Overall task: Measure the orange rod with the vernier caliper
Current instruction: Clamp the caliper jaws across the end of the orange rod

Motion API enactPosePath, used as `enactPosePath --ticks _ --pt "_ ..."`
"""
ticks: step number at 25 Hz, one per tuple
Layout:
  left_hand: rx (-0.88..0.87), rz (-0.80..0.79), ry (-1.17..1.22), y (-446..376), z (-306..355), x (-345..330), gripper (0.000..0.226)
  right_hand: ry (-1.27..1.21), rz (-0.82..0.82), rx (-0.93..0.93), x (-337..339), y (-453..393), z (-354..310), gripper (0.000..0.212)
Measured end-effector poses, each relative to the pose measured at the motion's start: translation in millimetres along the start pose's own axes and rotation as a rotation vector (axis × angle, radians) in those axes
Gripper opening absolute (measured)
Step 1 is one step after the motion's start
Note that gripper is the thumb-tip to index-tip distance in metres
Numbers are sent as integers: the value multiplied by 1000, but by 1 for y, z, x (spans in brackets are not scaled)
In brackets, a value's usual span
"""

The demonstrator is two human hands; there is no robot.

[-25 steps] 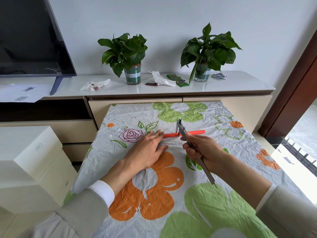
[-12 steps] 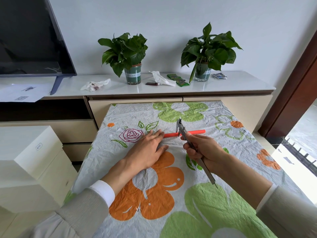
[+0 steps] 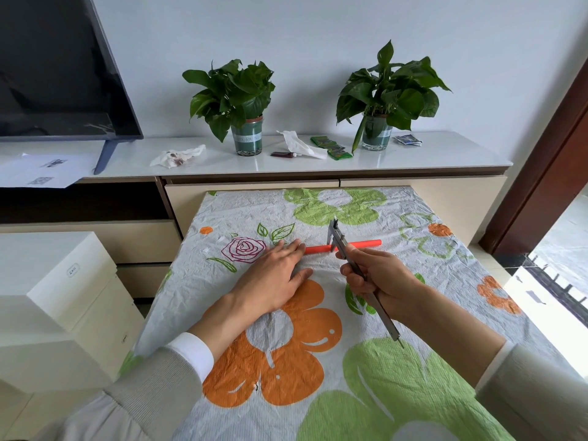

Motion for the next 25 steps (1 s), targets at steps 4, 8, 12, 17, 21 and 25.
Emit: enactPosePath --ticks 4,8,12,17,21,25 --pt "-1 0 -3 0 0 0 69 0 -2 2 0 0 0 21" --pt "-6 8 -2 1 1 1 69 8 0 8 0 1 0 22" --pt "-6 6 -4 1 0 0 69 3 -3 7 0 3 0 22" --pt "-2 2 -2 1 1 0 69 -9 -11 8 -2 3 -1 21" --pt "3 -7 -5 1 1 0 69 1 -10 9 -1 4 -1 21" --pt "1 -9 -4 1 1 1 66 10 -10 14 0 4 -1 22"
Point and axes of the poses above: each hand's wrist, its own y-axis away from the middle knuckle, its own x-axis out of the back of the hand, z = x × y, the point moved 6 cm from there along -y, towards the middle knuckle, and after that the axes turned 14 degrees about -x, right-handed, at the moved point
